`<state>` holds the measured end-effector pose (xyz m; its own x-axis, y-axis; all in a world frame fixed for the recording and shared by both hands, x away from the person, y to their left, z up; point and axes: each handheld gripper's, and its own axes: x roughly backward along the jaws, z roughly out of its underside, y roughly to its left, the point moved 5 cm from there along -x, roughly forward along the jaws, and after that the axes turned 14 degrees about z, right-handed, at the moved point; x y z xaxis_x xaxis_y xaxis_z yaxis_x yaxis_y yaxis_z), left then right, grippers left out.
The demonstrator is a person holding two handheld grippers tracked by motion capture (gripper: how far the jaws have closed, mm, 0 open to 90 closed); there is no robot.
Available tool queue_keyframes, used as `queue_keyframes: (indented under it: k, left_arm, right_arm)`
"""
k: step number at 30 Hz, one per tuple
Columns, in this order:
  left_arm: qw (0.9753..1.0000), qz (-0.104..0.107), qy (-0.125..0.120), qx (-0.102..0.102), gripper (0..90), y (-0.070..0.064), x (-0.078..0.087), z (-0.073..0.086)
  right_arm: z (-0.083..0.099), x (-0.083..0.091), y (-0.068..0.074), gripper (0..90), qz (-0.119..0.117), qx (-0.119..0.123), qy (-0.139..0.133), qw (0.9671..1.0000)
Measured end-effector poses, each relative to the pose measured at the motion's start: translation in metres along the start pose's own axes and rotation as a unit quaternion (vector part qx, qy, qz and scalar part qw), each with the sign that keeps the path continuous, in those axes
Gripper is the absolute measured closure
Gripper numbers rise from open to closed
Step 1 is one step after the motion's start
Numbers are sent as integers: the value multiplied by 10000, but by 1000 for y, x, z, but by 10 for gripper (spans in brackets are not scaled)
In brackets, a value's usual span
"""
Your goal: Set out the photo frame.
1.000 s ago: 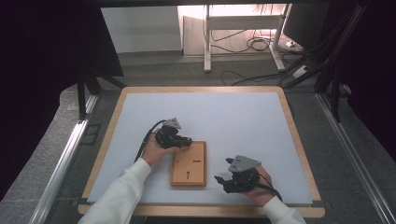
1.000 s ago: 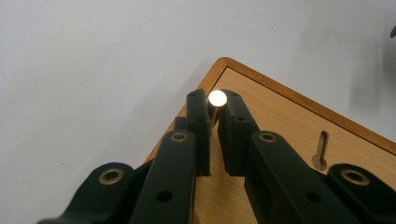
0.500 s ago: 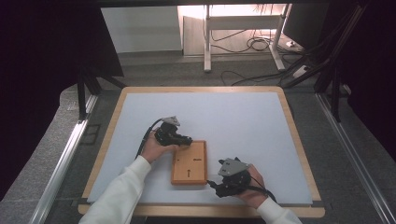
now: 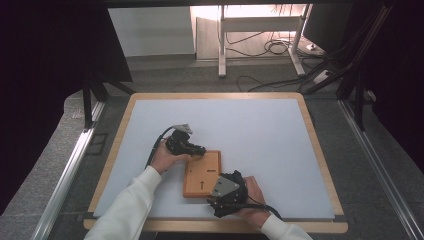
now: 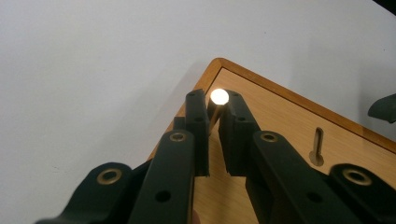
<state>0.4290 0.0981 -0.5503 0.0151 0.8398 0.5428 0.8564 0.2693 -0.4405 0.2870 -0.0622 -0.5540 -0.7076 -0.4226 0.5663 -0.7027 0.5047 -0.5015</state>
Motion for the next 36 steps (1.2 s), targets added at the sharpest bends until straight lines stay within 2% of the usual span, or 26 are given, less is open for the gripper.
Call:
queue_keyframes:
  k: [6, 9, 10, 11, 14, 19, 20, 23, 31, 32, 36]
  left_arm:
    - [10000, 46, 9, 31, 832, 1, 0, 0]
    - [10000, 47, 22, 41, 829, 1, 0, 0]
    - [10000, 47, 22, 41, 829, 1, 0, 0]
    - [10000, 48, 21, 42, 829, 1, 0, 0]
    - [9999, 60, -10, 90, 830, 1, 0, 0]
    - [9999, 73, -13, 102, 825, 1, 0, 1]
    - [9999, 69, -17, 108, 827, 1, 0, 1]
    - [10000, 19, -26, 91, 831, 1, 0, 1]
    - [9999, -138, -46, 36, 855, 1, -2, 2]
    - [9999, -146, -53, 34, 855, 1, -2, 2]
    - [9997, -219, -49, 4, 856, 0, -2, 2]
  right_arm:
    - [-3, -6, 8, 106, 84, 268, 44, 9996]
    - [-5, -10, 11, 115, 214, 354, 50, 9991]
    - [-5, -10, 11, 115, 214, 354, 50, 9991]
    - [-6, -11, 9, 124, 353, 396, 25, 9986]
    - [-6, -12, 8, 128, 404, 405, 37, 9984]
    - [-5, -13, 10, 140, 553, 560, 33, 9969]
    - [-6, -13, 11, 149, 666, 659, 6, 9956]
    - [-8, -11, 13, 162, 752, 778, -38, 9941]
    - [-13, -4, 8, 237, 888, 744, -234, 9930]
    - [-14, -1, 6, 272, 924, 794, -247, 9922]
    - [-14, 0, 4, 309, 932, 819, -265, 9919]
